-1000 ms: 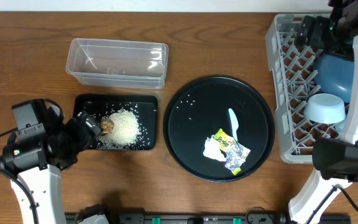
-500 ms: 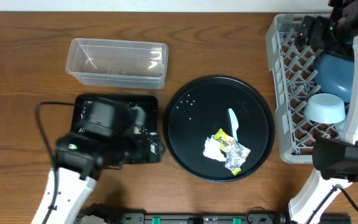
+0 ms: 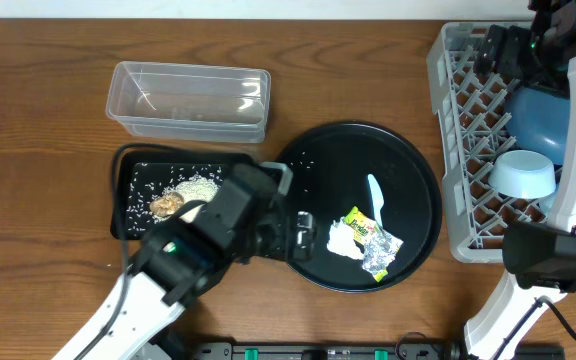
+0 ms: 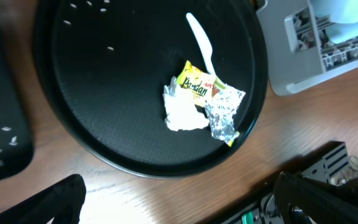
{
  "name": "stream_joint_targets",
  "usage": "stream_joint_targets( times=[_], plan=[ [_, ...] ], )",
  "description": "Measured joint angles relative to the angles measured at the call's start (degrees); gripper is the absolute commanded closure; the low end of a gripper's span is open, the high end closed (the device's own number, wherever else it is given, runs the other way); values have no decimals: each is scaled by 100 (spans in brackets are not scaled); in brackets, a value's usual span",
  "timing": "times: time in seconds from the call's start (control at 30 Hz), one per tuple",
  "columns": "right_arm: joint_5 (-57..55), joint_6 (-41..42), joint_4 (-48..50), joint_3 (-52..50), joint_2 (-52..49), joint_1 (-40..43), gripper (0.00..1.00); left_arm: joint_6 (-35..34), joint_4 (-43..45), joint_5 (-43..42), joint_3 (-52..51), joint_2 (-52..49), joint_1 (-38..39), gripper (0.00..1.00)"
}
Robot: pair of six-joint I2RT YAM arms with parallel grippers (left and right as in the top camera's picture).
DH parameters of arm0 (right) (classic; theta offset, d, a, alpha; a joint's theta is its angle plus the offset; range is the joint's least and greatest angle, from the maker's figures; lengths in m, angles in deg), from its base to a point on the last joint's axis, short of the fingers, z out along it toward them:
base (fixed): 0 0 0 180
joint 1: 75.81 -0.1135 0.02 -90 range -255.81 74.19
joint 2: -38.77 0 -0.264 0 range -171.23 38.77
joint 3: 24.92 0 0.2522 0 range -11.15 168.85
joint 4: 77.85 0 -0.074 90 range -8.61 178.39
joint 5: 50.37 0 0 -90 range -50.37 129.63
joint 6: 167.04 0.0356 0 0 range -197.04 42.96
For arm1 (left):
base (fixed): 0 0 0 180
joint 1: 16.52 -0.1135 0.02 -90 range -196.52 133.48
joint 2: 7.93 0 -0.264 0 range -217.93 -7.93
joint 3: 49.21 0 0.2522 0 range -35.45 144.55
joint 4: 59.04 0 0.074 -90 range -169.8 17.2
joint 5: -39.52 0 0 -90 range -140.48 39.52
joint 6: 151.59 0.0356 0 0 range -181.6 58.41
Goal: Sort waste into correct bins and load items into the dishwasher rack
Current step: 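Move the left gripper right to the white tissue on the round tray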
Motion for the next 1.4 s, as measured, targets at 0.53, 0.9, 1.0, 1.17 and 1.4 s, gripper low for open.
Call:
stream_joint_targets(
  times=[0.53, 0.9, 1.0, 1.17, 1.4],
  plan=[
    [0, 0, 2, 0, 0, 0, 1, 28, 540, -50, 807, -3318, 271, 2],
    [0, 0, 2, 0, 0, 0, 1, -98, 981, -44, 813, -4356, 938, 8],
    [0, 0, 2, 0, 0, 0, 1, -149, 1014, 17, 813, -4356, 1029, 14],
    [0, 0, 0, 0, 0, 0, 1, -140, 1014, 258, 813, -4356, 1054, 37],
    [0, 0, 0, 0, 0, 0, 1, -195, 1014, 422, 813, -4356, 1054, 65]
  ],
)
